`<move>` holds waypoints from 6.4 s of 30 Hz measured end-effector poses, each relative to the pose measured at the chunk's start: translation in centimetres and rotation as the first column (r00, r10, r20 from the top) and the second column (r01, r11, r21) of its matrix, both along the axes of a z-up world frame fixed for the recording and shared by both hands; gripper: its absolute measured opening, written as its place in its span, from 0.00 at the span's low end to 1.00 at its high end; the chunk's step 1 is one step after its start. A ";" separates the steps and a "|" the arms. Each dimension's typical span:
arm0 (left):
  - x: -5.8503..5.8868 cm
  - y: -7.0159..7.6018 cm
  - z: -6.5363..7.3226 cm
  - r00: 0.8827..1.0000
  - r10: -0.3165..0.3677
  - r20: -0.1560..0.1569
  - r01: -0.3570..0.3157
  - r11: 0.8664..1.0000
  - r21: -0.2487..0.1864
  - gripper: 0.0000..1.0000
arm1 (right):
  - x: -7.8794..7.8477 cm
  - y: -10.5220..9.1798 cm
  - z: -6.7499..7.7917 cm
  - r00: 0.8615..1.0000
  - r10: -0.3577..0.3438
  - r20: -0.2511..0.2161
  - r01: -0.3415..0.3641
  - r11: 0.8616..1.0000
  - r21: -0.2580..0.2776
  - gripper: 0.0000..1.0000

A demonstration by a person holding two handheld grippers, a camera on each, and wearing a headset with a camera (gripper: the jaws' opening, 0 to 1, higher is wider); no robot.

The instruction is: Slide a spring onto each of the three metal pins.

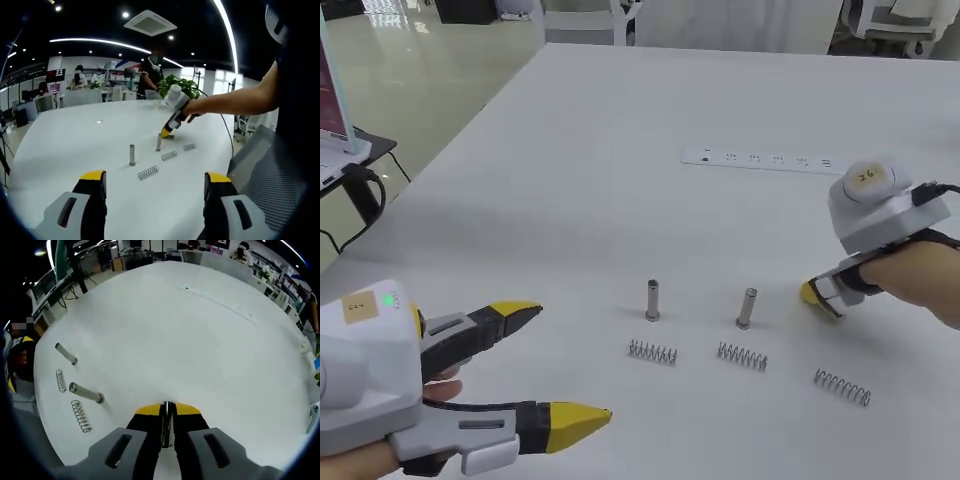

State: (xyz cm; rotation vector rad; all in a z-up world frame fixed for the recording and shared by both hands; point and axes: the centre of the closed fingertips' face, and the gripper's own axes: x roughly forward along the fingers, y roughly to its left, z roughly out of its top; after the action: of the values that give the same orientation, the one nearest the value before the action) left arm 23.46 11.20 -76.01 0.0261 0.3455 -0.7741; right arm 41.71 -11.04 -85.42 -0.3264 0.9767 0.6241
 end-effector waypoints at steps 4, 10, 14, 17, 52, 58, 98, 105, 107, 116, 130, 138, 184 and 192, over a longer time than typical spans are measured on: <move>0.0 -0.1 0.1 1.000 -0.004 0.002 0.004 1.000 0.003 0.76 | 0.0 0.1 0.0 1.000 -0.003 0.010 0.002 1.000 0.004 0.05; 0.0 -0.1 0.2 1.000 -0.006 0.006 0.006 1.000 0.003 0.76 | -0.3 -0.2 0.5 0.999 -0.016 0.028 0.015 1.000 0.019 0.05; -0.1 -0.2 0.3 1.000 -0.010 0.009 0.010 1.000 0.002 0.76 | -0.5 -0.4 1.4 0.999 -0.030 0.041 0.028 0.999 0.034 0.05; -0.1 -0.2 0.3 1.000 -0.011 0.011 0.011 1.000 0.000 0.76 | -0.8 -0.7 2.0 0.998 -0.037 0.053 0.035 0.998 0.046 0.05; -0.4 -0.4 0.5 1.000 -0.023 0.013 0.023 1.000 0.005 0.75 | -3.7 -2.1 4.5 0.986 -0.067 0.152 0.053 0.994 0.095 0.05; -0.5 -0.5 0.4 1.000 -0.025 0.009 0.025 1.000 0.006 0.75 | -4.0 -2.3 4.5 0.986 -0.067 0.154 0.052 0.994 0.100 0.06; -0.4 -0.6 0.4 1.000 -0.026 0.008 0.026 1.000 0.006 0.75 | -4.4 -2.3 4.4 0.984 0.015 0.179 -0.023 0.999 0.041 0.09; -0.4 -0.6 0.5 1.000 -0.027 0.012 0.027 1.000 0.004 0.75 | -4.6 -2.3 4.6 0.982 0.020 0.187 -0.028 0.999 0.042 0.12; -0.4 -0.6 0.5 1.000 -0.028 0.014 0.028 1.000 0.003 0.74 | -4.7 -2.3 4.7 0.981 0.020 0.192 -0.029 0.999 0.043 0.13; -0.4 -0.5 0.6 0.999 -0.027 0.020 0.027 1.000 0.000 0.73 | -5.0 -2.8 5.3 0.977 0.014 0.212 -0.027 0.998 0.055 0.14; -0.1 -0.6 1.2 0.998 -0.029 0.057 0.030 0.999 -0.015 0.70 | -5.8 -4.0 6.2 0.971 -0.002 0.239 -0.015 0.997 0.071 0.14; -0.1 -0.6 0.9 0.999 -0.028 0.040 0.028 1.000 -0.008 0.74 | -7.0 -4.5 6.4 0.973 0.003 0.232 -0.023 0.996 0.084 0.15; -0.3 -0.7 0.7 0.999 -0.026 0.027 0.026 1.000 -0.007 0.78 | -13.0 -2.8 0.8 0.940 0.340 0.017 -0.339 0.940 -0.028 0.14; -0.4 -0.7 0.6 0.999 -0.026 0.026 0.026 1.000 -0.009 0.77 | -13.1 -2.8 0.1 0.934 0.357 -0.010 -0.357 0.933 -0.037 0.13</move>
State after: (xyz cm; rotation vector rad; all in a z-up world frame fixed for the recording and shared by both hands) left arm 23.11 10.51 -75.38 0.0319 0.3170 -0.8004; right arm 28.62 -13.80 -85.28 -0.5447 0.9401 0.9384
